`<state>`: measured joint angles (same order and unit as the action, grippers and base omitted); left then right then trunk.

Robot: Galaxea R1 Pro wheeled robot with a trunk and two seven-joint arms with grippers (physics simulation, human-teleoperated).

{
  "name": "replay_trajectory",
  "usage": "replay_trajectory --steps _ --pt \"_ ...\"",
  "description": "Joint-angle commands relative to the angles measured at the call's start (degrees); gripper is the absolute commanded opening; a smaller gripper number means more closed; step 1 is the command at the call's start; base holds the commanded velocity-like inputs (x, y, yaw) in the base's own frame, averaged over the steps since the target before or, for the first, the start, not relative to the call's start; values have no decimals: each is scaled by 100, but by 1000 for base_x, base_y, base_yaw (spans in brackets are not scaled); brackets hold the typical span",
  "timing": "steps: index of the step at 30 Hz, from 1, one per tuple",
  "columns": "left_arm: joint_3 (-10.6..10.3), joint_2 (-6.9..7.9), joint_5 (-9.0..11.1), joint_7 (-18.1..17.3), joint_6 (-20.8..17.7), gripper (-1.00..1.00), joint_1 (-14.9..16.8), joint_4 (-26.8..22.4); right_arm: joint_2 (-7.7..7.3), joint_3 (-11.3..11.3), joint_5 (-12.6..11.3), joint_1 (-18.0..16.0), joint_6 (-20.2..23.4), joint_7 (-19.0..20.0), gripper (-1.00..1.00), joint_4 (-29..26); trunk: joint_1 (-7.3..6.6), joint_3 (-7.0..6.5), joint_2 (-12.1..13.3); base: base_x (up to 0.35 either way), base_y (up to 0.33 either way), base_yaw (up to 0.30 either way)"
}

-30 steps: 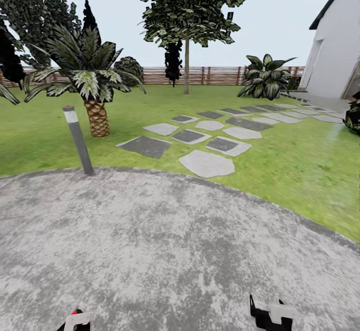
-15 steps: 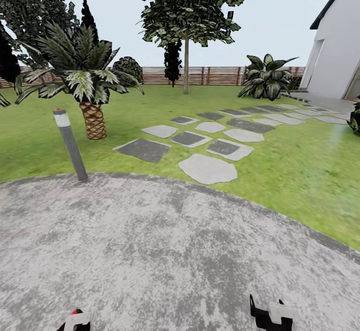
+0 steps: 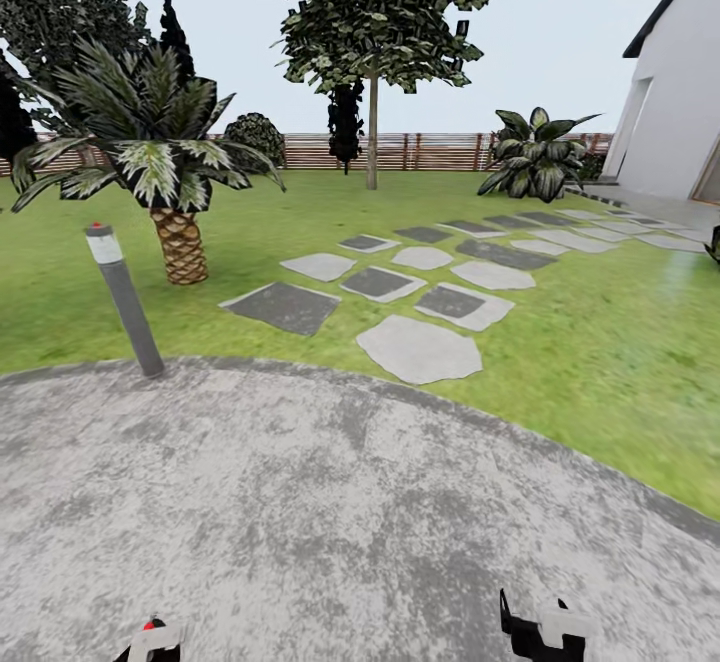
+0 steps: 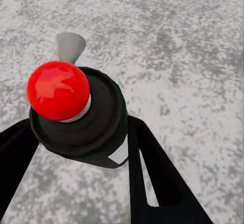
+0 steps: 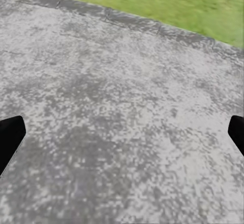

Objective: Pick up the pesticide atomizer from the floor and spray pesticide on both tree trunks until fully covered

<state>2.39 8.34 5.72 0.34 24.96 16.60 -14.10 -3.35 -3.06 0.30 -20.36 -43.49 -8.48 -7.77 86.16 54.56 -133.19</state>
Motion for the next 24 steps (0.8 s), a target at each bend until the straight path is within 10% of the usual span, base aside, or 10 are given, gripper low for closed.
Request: replay_trajectory --steps 1,24 --pt "-11 1 52 -8 17 -100 4 4 1 -28 5 -3 -19 13 100 4 2 5 -2 341 0 0" --pt "-11 1 52 -8 17 -100 1 4 1 -28 5 -3 -19 13 100 4 2 5 -2 341 0 0"
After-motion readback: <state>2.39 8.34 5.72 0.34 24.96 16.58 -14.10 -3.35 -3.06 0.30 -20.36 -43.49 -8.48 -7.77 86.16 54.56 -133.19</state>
